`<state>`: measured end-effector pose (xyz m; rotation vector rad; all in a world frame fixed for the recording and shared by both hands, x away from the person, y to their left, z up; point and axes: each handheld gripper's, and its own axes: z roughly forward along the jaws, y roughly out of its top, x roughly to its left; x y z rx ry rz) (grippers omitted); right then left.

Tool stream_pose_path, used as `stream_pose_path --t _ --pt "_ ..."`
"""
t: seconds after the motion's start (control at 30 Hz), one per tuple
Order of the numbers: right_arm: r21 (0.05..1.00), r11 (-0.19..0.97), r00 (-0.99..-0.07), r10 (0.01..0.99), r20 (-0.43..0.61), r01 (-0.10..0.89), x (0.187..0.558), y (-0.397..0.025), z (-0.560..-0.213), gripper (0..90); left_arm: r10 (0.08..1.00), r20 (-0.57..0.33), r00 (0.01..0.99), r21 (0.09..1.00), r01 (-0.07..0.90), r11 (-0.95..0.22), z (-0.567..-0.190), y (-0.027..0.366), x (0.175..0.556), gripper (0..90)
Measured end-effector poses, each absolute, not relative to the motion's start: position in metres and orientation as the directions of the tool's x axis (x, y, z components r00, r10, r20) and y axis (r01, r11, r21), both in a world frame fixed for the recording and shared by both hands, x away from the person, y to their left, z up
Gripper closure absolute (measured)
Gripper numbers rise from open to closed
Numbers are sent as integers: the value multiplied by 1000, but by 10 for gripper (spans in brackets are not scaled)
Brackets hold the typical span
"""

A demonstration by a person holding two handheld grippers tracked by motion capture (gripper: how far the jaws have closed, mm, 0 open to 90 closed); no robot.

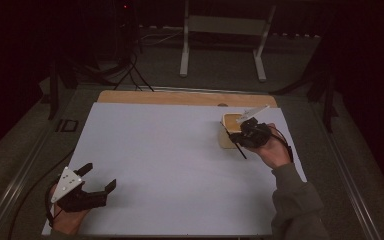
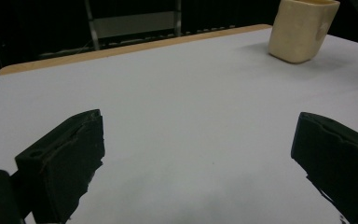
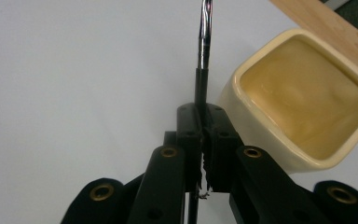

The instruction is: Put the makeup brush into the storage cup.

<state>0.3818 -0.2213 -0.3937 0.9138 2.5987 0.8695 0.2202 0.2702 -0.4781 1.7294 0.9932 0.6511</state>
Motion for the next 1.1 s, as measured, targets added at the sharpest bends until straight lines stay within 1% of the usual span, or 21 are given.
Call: stream_pose_path --t 0.63,1.1 --pt "704 549 -748 663 -39 450 381 -225 -385 857 853 -25 521 934 315 -165 -478 270 220 37" --pt "755 487 -730 683 -16 439 382 -229 -380 857 852 -25 522 934 316 -167 -478 269 220 37"
